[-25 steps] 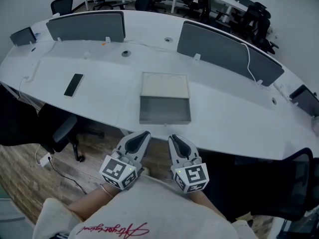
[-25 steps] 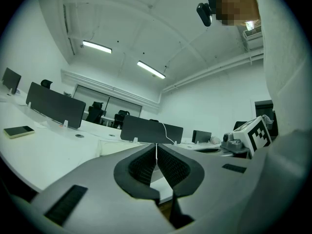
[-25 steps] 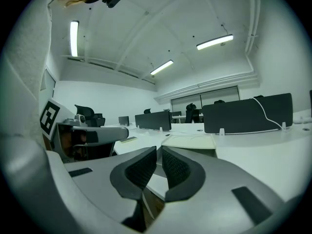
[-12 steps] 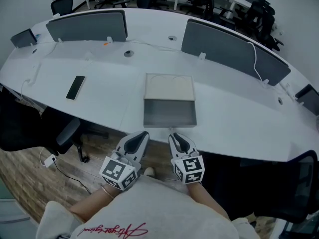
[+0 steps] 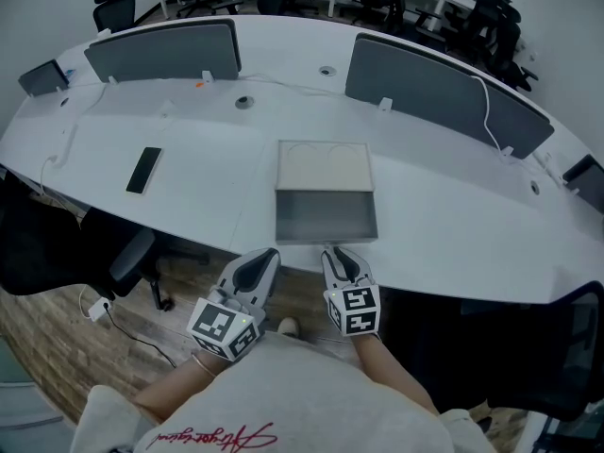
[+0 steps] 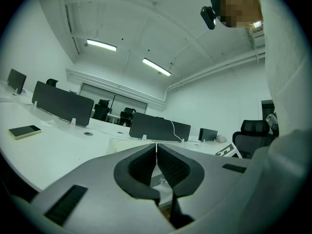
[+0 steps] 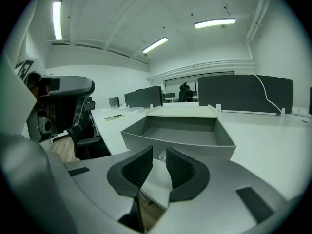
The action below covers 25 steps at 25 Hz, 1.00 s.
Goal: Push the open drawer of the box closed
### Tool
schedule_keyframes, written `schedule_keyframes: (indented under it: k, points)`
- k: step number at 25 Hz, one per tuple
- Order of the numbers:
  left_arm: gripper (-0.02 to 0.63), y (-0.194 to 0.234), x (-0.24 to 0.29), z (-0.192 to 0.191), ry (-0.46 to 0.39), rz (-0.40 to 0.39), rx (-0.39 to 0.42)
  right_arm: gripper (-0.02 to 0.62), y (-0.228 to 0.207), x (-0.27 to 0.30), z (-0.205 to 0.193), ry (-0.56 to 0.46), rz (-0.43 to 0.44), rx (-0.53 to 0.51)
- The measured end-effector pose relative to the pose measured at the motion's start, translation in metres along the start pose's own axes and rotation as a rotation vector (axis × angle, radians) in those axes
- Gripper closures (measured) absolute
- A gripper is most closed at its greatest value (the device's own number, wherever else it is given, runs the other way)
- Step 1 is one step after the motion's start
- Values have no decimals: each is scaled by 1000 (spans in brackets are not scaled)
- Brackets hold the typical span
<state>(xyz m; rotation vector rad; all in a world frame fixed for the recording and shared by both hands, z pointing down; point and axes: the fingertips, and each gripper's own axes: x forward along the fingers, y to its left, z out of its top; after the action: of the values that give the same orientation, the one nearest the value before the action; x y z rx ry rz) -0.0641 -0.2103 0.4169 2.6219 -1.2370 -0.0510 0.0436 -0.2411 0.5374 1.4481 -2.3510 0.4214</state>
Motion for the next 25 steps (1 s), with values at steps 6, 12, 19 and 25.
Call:
schedule_keyframes:
  k: [6, 12, 19, 25]
  points:
    - [583, 6, -1, 1, 1, 8, -9, 520, -3, 13, -9, 42, -8, 21]
    - [583, 9, 1, 1, 0, 9, -5, 520, -5, 20, -9, 51, -29, 15]
    - [583, 10, 5, 3, 12, 12, -13, 540, -10, 18, -8, 38, -51, 0]
    - [583, 12, 6, 2, 5, 2, -6, 546, -9, 18, -6, 29, -53, -8]
